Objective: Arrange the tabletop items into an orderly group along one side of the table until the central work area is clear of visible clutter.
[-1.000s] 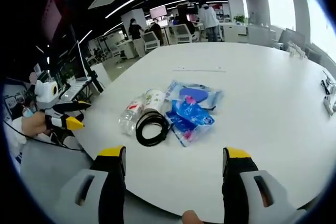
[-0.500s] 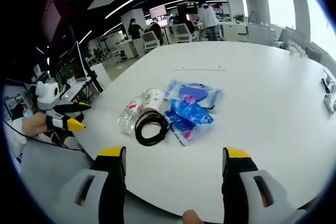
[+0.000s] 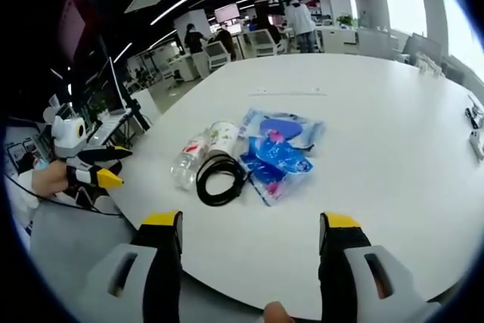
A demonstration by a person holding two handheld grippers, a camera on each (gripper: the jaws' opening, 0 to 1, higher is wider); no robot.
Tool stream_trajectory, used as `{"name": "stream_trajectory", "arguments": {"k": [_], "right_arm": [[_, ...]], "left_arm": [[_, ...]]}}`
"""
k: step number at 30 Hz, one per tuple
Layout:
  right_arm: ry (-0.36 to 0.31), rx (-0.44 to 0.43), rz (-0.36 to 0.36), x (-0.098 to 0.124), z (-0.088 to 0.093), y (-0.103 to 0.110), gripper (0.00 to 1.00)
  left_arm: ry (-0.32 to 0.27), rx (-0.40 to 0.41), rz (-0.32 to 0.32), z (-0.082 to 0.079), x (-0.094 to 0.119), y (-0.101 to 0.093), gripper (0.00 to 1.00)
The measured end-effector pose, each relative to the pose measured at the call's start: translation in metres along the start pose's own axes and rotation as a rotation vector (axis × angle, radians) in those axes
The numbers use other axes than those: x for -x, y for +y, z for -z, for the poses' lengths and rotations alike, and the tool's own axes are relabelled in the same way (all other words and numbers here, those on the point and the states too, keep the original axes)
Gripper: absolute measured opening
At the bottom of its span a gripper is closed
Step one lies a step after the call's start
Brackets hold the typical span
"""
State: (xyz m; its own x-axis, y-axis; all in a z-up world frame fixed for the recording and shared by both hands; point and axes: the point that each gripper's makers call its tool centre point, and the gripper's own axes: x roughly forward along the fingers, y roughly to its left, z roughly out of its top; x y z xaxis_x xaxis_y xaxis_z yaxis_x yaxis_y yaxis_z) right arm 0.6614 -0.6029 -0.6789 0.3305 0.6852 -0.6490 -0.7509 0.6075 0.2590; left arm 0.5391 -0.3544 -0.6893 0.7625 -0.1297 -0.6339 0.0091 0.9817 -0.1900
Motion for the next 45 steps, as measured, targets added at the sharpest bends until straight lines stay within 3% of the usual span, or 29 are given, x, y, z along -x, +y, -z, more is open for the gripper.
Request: {"name": "stream_trajectory", "arguments": {"k": [13,28,29,30,36,45], "right_arm": [[0.017,-0.013,0.004,0.003,0.003,-0.002,0.69],[0.017,0.006,0.015,-0.004,-0.006,-0.001,0.68],[0.018,0.01,0.015,-0.005,-0.006,0.0,0.68],[0.019,0.014,0.019,-0.005,-0.006,-0.001,0.68],[0.001,0.007,0.032,-0.005,-0.005,0.003,0.68],[0.031,-0.015,0.022,-0.005,0.006,0.003,0.68]], "left_arm": [[0.013,0.003,0.002,0.001,0.001,-0.003,0.82],[0.005,0.024,-0.02,0.0,0.0,0.009,0.8],[0.015,-0.049,-0.039,-0.001,0.001,0.012,0.8],[0.019,-0.072,-0.045,-0.001,0.001,0.011,0.8],[-0.001,-0.043,0.005,-0.005,-0.002,-0.001,0.81],[-0.012,-0.03,-0.02,-0.005,0.002,0.004,0.8]]}}
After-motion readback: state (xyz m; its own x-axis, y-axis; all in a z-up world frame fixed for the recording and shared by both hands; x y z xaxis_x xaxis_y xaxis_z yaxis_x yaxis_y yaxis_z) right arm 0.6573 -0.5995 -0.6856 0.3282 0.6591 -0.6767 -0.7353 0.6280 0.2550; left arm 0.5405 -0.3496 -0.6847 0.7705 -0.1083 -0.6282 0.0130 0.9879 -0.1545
